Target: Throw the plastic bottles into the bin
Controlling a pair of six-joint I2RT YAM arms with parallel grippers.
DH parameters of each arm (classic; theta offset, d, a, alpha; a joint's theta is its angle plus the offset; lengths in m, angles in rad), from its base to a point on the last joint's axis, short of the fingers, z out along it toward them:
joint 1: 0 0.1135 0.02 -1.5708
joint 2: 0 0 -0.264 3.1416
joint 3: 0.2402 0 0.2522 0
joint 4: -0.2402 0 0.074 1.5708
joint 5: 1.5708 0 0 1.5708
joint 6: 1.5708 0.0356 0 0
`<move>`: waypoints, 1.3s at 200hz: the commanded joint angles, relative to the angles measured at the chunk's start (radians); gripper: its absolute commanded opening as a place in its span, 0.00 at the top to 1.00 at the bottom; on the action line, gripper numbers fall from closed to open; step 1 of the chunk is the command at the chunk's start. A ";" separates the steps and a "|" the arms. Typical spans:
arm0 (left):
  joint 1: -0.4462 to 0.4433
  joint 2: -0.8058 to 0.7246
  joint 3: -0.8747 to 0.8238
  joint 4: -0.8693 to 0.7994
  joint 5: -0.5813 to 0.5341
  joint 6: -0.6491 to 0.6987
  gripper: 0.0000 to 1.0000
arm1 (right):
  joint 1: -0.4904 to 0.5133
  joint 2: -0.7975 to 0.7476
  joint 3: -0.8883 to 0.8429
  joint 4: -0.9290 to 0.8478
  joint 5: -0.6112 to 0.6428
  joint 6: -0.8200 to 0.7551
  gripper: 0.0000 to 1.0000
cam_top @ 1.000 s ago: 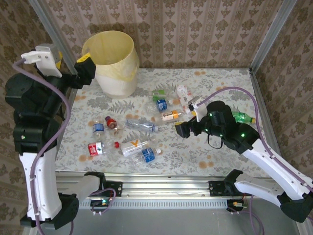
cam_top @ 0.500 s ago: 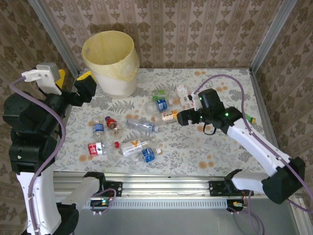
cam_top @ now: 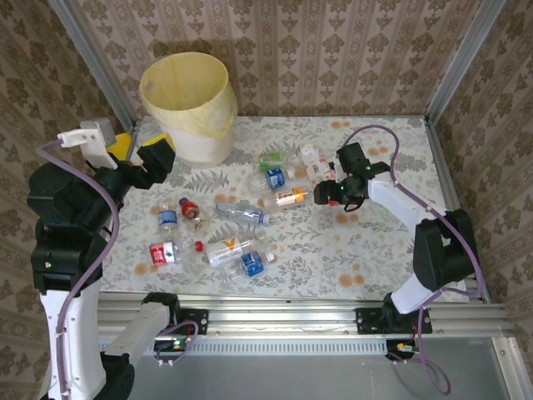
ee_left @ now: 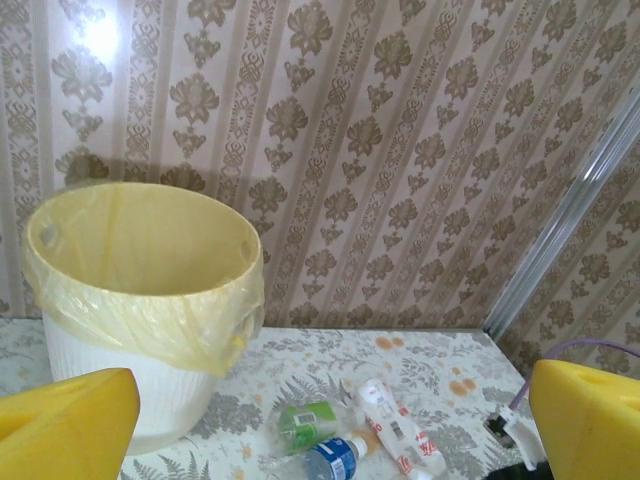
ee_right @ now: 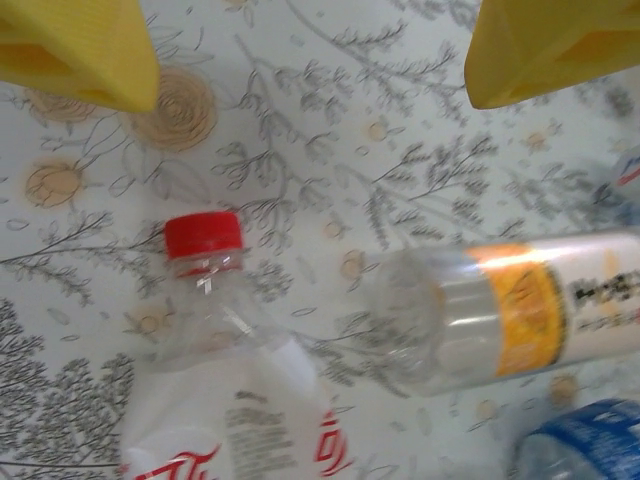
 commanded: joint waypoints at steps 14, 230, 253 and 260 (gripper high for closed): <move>-0.004 -0.043 -0.044 0.008 0.015 -0.052 0.00 | -0.034 0.099 0.078 -0.002 -0.006 -0.013 0.24; -0.004 -0.087 -0.122 0.020 -0.014 -0.056 0.00 | -0.056 0.341 0.190 -0.039 0.026 -0.039 0.45; -0.005 -0.087 -0.122 0.021 -0.010 -0.057 0.00 | -0.055 0.349 0.185 -0.037 0.029 -0.037 0.46; -0.004 -0.087 -0.124 0.021 -0.012 -0.056 0.00 | -0.056 0.352 0.186 -0.038 0.032 -0.037 0.47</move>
